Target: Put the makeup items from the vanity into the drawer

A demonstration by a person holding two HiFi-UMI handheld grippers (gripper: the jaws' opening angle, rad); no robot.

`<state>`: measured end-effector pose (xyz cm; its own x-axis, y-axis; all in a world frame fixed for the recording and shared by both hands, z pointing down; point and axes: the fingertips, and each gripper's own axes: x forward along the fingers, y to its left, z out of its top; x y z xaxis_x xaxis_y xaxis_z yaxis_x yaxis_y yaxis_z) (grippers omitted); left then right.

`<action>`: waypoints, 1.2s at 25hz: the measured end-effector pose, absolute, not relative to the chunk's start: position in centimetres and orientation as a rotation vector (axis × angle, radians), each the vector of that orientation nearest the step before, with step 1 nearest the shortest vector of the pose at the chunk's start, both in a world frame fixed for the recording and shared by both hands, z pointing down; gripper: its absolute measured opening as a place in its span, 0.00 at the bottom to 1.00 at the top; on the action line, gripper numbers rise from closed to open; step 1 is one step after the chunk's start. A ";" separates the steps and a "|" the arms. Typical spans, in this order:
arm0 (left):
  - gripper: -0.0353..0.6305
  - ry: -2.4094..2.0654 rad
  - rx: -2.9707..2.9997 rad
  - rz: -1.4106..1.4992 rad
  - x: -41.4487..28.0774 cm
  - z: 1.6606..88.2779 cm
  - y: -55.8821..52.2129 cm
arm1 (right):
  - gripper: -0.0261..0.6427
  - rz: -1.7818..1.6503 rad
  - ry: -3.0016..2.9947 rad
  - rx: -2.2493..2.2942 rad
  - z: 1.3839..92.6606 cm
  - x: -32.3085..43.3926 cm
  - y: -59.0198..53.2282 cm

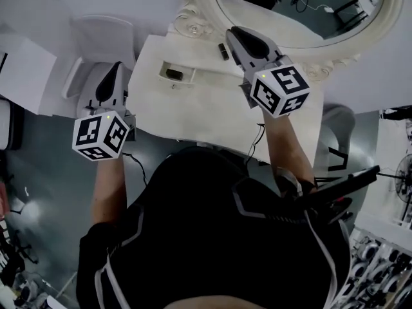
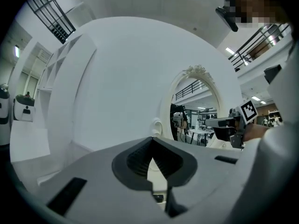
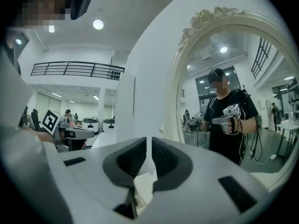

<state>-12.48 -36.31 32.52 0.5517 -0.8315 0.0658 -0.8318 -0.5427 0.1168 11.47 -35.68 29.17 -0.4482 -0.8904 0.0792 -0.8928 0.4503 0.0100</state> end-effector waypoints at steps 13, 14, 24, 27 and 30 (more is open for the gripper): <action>0.06 -1.406 2.640 -0.052 -11.8 31.1 -36.6 | 0.05 0.012 -2.583 1.619 28.5 11.7 -35.6; 0.06 -1.399 2.638 -0.054 -11.8 31.0 -36.6 | 0.05 0.015 -2.588 1.611 28.6 11.5 -35.7; 0.06 -1.403 2.673 0.018 -11.2 31.3 -36.4 | 0.05 0.025 -2.607 1.589 28.9 10.6 -36.6; 0.06 -1.395 2.677 0.030 -10.8 31.5 -36.1 | 0.04 0.032 -2.609 1.591 29.0 10.8 -36.7; 0.06 -1.396 2.674 0.039 -10.6 31.6 -36.0 | 0.05 0.028 -2.613 1.586 29.0 10.8 -36.7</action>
